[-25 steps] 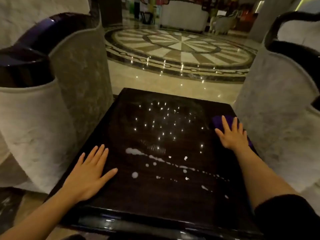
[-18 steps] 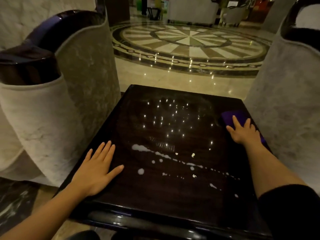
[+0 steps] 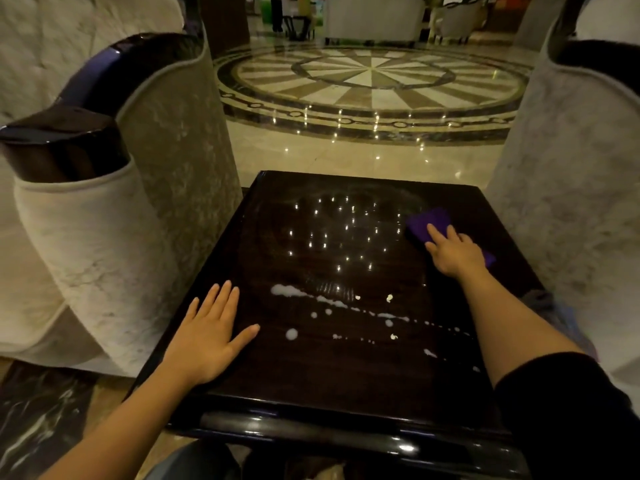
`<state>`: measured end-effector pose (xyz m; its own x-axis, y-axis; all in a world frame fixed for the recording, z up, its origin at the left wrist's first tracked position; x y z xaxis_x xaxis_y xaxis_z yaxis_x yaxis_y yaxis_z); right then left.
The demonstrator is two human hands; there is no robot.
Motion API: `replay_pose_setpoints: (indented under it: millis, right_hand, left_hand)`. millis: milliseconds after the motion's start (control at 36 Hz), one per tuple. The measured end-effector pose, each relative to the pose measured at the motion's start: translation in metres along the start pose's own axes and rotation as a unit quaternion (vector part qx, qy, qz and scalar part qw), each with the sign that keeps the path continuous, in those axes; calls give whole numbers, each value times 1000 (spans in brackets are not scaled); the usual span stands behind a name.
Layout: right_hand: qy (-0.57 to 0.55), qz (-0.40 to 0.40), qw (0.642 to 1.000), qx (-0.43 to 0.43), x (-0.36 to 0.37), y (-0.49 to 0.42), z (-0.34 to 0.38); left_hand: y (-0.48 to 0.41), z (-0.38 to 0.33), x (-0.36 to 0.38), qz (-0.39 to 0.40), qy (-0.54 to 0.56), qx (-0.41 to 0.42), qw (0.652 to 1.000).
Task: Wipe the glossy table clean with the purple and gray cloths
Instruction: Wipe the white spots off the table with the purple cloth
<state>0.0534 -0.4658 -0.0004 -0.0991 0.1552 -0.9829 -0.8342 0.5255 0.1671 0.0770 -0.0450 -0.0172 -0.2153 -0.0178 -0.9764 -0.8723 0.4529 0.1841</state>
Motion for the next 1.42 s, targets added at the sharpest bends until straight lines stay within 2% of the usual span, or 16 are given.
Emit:
replay_pose_setpoints:
  millis: [194,361,611,778,1000,1139,1306,1417]
  right_hand:
    - [3,8,994,-109,11,17,91]
    - [11,34,972,-234,22,44,186]
    - [11,63,933,-354,34,78,260]
    - [-15,56,910,-411,35,106,258]
    - [-56,85,901,-422,38,160,225]
    - [-59,74,896,-435,41,198,203]
    - [-64,43,886,-458,43,255,182]
    - [-48,-36,873,-485,28,294,172]
  left_hand:
    - [0,0,1,3,11,10,1000]
    - [-1,4,3,2,15,20,1000]
    - [-5,3,5,-13,6,21,1000]
    - [-4,2,5,-6,1,24,1000]
    - [-3,3,6,10,23,28,999]
    - [-2,2,5,5,37,30,999]
    - [0,1,4,7,16,27,999]
    - [1,1,3,6,11,27,1000]
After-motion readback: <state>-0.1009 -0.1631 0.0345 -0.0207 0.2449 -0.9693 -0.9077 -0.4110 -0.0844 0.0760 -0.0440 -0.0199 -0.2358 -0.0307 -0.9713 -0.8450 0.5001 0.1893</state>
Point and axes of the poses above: each hand's wrist, its own y-axis away from the middle knuckle, its own x-axis out of the palm, z = x × y, the point moved 9 cm from there along -y, towards the middle knuckle, and after that the axes turned 3 degrees about z, right-handed, at the moved point
